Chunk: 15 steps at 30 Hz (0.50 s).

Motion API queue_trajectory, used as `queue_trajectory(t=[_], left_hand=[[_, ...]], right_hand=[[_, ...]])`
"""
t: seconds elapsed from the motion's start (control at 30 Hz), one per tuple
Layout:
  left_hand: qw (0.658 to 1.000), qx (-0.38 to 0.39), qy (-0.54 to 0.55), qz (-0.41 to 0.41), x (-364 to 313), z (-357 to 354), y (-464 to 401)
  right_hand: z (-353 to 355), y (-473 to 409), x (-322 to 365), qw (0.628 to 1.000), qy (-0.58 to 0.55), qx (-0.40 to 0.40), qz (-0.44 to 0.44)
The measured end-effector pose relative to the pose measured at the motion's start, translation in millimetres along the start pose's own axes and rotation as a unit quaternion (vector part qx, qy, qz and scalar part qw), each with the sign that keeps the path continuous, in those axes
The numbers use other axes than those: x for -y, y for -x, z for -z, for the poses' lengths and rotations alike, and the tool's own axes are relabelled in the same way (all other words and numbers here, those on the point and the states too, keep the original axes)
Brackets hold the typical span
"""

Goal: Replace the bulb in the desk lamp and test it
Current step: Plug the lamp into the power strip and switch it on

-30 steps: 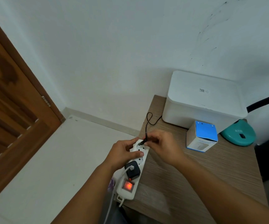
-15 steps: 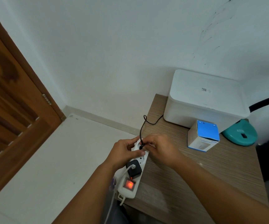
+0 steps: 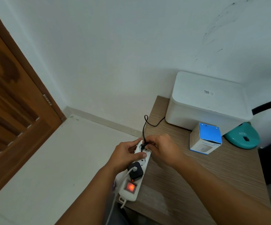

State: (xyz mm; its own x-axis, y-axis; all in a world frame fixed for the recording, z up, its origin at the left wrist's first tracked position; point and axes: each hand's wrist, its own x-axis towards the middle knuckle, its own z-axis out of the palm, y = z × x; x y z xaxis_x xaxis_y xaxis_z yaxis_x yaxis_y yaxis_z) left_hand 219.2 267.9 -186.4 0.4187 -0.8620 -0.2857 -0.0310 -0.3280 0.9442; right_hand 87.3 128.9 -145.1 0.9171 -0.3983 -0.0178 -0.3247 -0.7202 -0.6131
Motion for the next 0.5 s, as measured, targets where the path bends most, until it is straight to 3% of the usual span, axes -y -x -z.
queue_trajectory(t=[0.5], left_hand=[[1.000, -0.001, 0.018, 0.002, 0.2, -0.7, -0.8]], right_hand=[[6.8, -1.7, 2.3, 0.999, 0.029, 0.034, 0.022]])
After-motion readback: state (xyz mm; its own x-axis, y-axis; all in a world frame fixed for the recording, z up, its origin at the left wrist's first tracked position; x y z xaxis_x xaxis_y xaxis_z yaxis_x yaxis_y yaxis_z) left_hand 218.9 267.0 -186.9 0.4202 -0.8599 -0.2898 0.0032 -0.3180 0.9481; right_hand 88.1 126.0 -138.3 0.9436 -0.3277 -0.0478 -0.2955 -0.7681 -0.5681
